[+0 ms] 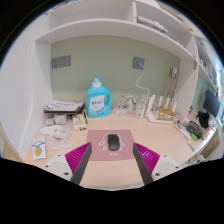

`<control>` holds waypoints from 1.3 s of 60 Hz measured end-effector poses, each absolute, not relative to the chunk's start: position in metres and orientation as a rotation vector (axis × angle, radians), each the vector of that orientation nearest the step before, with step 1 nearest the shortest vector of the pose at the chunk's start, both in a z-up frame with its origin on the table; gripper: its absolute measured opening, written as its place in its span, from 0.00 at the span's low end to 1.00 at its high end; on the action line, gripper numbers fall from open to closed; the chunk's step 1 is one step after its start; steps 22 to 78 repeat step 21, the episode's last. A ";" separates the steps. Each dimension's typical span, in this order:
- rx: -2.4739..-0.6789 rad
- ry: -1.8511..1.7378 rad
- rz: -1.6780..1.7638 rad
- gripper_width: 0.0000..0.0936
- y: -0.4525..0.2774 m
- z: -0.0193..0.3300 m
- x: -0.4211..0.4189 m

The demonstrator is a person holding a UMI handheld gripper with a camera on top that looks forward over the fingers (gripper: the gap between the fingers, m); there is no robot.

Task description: Arrange mouse

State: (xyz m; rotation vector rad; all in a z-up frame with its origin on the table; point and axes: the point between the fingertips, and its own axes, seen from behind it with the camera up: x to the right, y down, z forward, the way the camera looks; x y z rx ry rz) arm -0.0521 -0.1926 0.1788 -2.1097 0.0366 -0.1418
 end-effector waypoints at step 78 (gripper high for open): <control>-2.101 0.011 -0.143 0.91 -0.245 0.195 -0.061</control>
